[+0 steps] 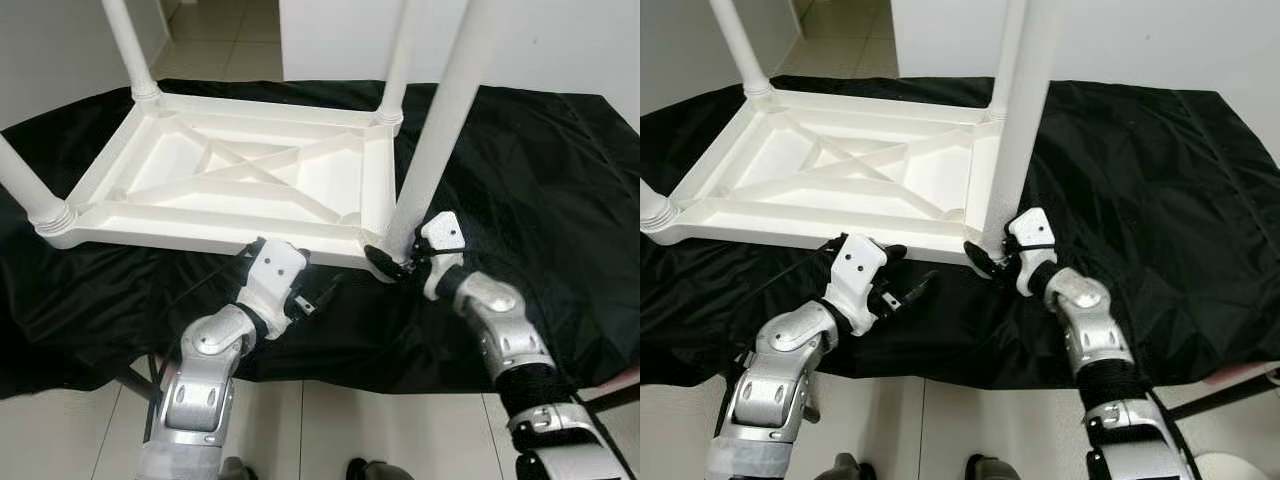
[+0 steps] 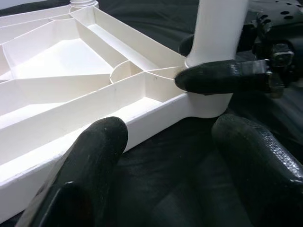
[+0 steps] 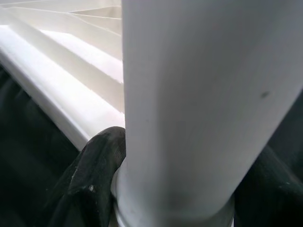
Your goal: Building children table
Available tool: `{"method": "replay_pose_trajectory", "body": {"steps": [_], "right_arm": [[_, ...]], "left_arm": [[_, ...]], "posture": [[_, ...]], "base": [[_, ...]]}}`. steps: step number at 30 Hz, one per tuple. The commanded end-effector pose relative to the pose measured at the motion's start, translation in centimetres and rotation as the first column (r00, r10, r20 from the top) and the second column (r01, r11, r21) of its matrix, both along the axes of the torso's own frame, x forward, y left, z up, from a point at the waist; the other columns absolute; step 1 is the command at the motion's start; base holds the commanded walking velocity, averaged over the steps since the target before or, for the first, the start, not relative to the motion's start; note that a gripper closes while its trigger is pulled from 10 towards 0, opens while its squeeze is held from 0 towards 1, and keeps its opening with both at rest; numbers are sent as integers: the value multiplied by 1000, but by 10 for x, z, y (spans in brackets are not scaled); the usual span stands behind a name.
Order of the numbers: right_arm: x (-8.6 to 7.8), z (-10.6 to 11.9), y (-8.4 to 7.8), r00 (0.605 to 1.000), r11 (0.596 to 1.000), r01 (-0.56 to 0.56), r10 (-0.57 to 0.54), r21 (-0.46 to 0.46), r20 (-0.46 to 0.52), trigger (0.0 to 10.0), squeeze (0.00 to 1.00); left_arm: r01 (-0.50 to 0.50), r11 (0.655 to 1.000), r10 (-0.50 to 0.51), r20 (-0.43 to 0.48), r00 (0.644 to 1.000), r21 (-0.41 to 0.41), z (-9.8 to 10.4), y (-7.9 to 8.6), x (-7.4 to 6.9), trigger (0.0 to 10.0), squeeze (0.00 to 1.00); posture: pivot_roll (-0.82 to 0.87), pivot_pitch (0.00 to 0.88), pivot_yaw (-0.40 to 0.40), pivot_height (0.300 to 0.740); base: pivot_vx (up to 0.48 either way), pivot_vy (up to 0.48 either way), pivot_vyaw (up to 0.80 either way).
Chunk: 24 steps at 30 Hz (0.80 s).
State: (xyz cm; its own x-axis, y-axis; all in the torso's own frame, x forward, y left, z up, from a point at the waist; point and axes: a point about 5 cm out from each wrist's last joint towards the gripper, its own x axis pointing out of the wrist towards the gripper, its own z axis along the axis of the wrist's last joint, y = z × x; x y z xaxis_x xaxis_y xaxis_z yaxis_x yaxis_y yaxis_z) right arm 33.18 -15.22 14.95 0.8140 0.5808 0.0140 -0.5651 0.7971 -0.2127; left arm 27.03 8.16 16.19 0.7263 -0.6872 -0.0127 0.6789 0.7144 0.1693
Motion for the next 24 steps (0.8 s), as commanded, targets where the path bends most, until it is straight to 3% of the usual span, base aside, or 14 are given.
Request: {"method": "replay_pose_trajectory", "body": {"steps": [1, 5, 7, 9, 12, 14, 17, 22, 23, 24], "right_arm": [[-4, -6, 4, 999, 998, 45, -43, 41, -31, 10000, 0], [-7, -8, 8, 996, 995, 87, -85, 56, -28, 10000, 0], [-12, -14, 17, 981, 977, 193, -190, 90, -39, 10000, 0], [-12, -14, 17, 981, 977, 193, -190, 90, -39, 10000, 0], [-18, -23, 29, 930, 920, 364, -353, 146, -101, 10000, 0], [-18, -23, 29, 930, 920, 364, -353, 146, -101, 10000, 0], [-24, -29, 37, 866, 856, 497, -479, 145, -141, 10000, 0], [-26, -29, 47, 860, 846, 507, -484, 163, -165, 10000, 0], [-27, -26, 50, 880, 859, 473, -449, 197, -153, 10000, 988], [-28, -23, 51, 895, 868, 446, -424, 221, -140, 10000, 1000]], "left_arm": [[-185, 982, 185, -1, 983, -32, -3, 3, 3, 10000, 0], [-185, 982, 185, -1, 983, -32, -3, 3, 2, 10000, 0], [-189, 982, 189, 2, 982, -30, -3, 4, 3, 10000, 0], [-189, 982, 189, 2, 982, -30, -3, 4, 3, 10000, 0], [-205, 978, 205, 10, 979, -23, -1, 8, 4, 10000, 0], [-205, 978, 205, 10, 979, -23, -1, 8, 4, 10000, 0], [-211, 977, 211, 13, 977, -15, -1, 11, 4, 10000, 0], [-212, 977, 212, 14, 977, -13, -1, 10, 4, 10000, 0], [-212, 977, 212, 12, 977, -15, -1, 9, 4, 10000, 0], [-212, 977, 212, 9, 977, -19, -1, 9, 4, 10000, 0]], "posture": [[-36, 120, 22, 740], [-33, 115, 19, 740], [-27, 110, 17, 740], [-27, 110, 17, 740], [-22, 117, 21, 740], [-22, 117, 21, 740], [-17, 116, 20, 740], [-16, 118, 20, 740], [-15, 123, 22, 740], [-19, 124, 24, 740]], "base": [[0, 0, 0], [0, 0, 0], [0, 0, 0], [0, 0, 0], [0, 0, 0], [0, 0, 0], [0, 0, 0], [0, 0, 0], [0, 0, 0], [0, 0, 0]]}}
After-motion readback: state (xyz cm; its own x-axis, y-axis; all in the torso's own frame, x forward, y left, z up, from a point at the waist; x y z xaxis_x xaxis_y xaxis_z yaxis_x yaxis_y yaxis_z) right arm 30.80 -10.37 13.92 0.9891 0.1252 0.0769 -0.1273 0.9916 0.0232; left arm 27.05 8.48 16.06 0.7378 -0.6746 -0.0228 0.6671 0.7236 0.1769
